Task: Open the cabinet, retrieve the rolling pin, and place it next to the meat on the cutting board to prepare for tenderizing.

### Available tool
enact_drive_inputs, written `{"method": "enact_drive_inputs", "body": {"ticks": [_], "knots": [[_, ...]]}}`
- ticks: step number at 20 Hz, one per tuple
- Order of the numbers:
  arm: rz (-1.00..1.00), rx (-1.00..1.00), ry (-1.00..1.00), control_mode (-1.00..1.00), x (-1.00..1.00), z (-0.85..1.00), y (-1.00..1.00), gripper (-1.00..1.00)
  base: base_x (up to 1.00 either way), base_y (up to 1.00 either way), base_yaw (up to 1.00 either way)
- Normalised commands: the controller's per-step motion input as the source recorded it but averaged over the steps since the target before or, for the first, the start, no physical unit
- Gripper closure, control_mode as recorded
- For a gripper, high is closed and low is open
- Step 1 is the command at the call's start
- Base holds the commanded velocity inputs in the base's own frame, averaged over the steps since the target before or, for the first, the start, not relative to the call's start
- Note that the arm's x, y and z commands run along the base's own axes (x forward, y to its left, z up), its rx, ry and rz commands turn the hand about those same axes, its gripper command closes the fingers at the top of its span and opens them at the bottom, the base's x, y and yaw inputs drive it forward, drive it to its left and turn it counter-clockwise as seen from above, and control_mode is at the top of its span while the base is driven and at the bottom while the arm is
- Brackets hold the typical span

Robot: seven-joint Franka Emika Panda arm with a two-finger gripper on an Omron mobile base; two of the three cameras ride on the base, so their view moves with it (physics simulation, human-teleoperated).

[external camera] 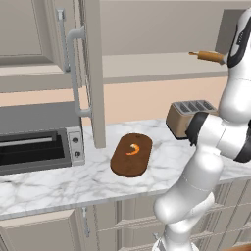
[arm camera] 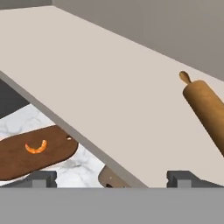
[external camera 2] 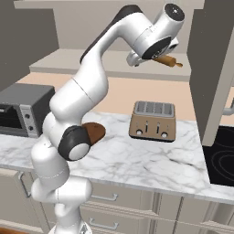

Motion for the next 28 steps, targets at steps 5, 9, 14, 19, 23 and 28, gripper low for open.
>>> {"method": "enact_drive_inputs", "body": {"ticks": [5,9,14,19,23,28], "knots": [[0.05,-0.05,-0.03,-1.00,0.08,-0.03,0.06,-1.00,0.00,0.00,0.00],[0.04,-0.12,-0.03,-1.00,0.13,0.00,0.06,-1.00,0.00,0.00,0.00],[0.04,-0.12,0.00,-1.00,0.14,0.00,0.06,-1.00,0.00,0.00,0.00],[0.03,-0.08,0.00,-1.00,0.14,-0.01,0.04,-1.00,0.00,0.00,0.00],[0.01,-0.03,0.00,-1.00,0.15,-0.07,0.00,-1.00,0.00,0.00,0.00],[0.00,0.00,0.03,-1.00,0.14,-0.15,0.00,-1.00,0.00,0.00,0.00]]}}
